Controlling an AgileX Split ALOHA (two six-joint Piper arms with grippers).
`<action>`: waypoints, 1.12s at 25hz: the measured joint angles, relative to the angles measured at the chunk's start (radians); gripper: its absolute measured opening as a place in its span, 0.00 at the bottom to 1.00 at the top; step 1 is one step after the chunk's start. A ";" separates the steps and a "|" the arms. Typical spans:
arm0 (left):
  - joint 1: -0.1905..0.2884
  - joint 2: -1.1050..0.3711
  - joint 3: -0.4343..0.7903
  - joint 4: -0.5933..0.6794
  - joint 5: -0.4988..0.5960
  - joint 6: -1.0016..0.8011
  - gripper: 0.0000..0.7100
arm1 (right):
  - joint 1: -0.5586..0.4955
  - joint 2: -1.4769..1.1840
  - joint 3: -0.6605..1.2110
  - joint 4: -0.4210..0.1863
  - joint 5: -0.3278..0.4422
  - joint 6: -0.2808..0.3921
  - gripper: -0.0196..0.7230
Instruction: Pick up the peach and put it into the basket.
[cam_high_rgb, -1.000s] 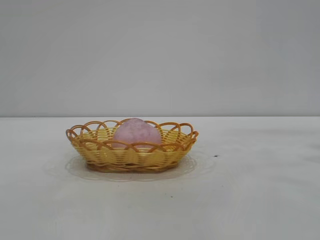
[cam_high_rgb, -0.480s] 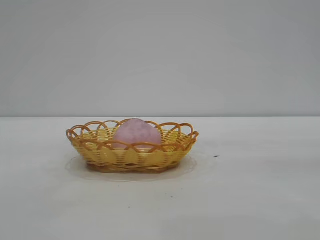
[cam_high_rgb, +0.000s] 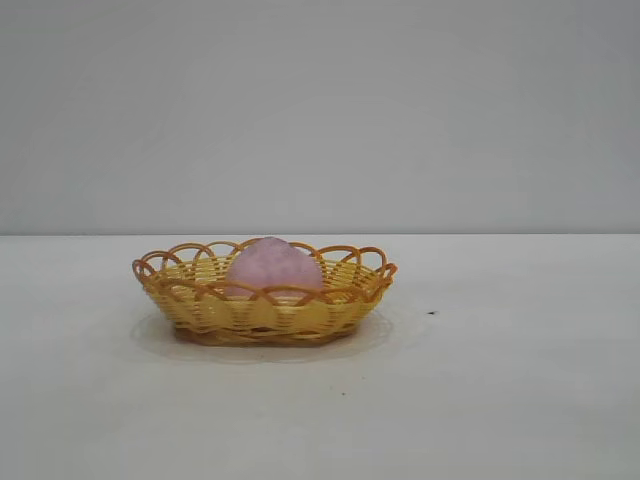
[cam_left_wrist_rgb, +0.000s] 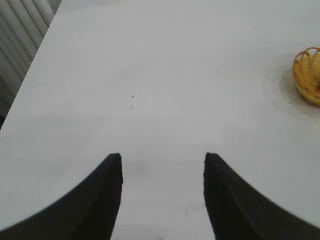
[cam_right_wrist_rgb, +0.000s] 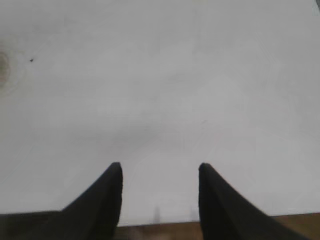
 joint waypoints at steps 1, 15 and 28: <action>0.000 0.000 0.000 0.000 0.000 0.000 0.45 | 0.000 -0.043 0.007 0.004 -0.003 -0.007 0.43; 0.000 -0.002 0.000 0.000 0.000 0.000 0.45 | 0.000 -0.086 0.012 0.035 -0.007 -0.070 0.43; 0.000 -0.002 0.000 0.000 0.000 0.000 0.45 | 0.000 -0.086 0.012 0.036 -0.008 -0.073 0.43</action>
